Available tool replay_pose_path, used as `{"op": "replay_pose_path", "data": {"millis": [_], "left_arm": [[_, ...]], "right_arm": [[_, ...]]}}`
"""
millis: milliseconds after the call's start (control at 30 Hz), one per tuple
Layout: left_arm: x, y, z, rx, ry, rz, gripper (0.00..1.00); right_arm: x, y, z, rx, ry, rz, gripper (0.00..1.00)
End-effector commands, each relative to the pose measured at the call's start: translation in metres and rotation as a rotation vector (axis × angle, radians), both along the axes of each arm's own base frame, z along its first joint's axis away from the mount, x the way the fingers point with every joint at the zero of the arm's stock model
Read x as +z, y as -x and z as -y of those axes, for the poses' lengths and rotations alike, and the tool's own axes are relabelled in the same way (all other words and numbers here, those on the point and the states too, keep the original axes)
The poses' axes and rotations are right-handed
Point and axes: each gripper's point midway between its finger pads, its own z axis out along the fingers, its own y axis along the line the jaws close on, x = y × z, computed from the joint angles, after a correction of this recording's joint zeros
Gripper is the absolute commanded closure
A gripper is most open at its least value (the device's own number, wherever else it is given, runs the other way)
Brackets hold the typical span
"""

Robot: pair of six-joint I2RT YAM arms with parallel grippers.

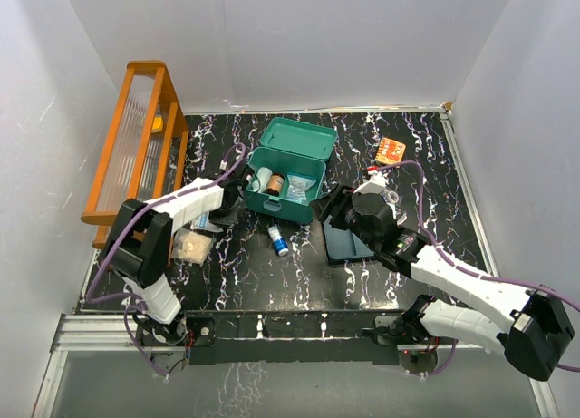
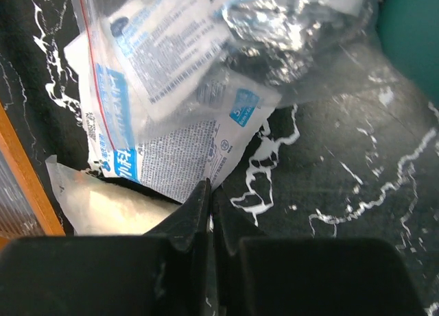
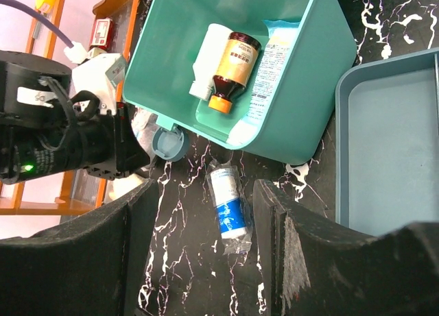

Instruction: Organize the medicine kit

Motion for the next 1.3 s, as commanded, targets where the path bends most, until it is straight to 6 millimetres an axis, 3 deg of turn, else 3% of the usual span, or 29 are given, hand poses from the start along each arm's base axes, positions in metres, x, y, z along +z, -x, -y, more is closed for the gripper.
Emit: {"op": "replay_pose_path", "data": {"millis": [0,133,367,600,700,800,867,1067,1167,1267], "left_arm": [[0.034,0.012,0.012,-0.028,0.098,0.005,1.00],[0.055,0.021,0.007,0.004,0.124,0.046,1.00],[0.089,0.039,0.023,-0.086,0.275,0.058,1.00],[0.135,0.043,0.028,-0.267,0.393,0.182,1.00],[0.156,0.049,0.042,-0.367,0.489,0.206,1.00],[0.173,0.061,0.060,-0.502,0.594,0.212,1.00],[0.184,0.070,0.076,-0.603,0.680,0.214,1.00],[0.219,0.097,0.120,-0.846,0.954,0.191,1.00],[0.234,0.117,0.137,-0.974,1.101,0.123,1.00],[0.241,0.128,0.144,-1.031,1.188,0.062,1.00]], "right_arm": [[0.034,-0.009,0.001,-0.019,-0.039,0.086,0.45],[0.037,-0.009,-0.002,-0.007,-0.041,0.091,0.45],[0.049,-0.008,-0.012,0.082,0.015,0.154,0.44],[0.073,0.014,-0.057,0.549,0.171,0.312,0.42],[0.088,0.031,-0.071,0.692,0.147,0.385,0.40],[0.102,0.041,-0.074,0.757,0.135,0.456,0.15],[0.110,0.045,-0.073,0.781,0.137,0.491,0.06],[0.128,0.053,-0.071,0.867,0.199,0.651,0.05],[0.117,0.077,-0.074,1.071,0.272,0.786,0.05],[0.110,0.076,-0.078,1.143,0.317,0.798,0.06]]}}
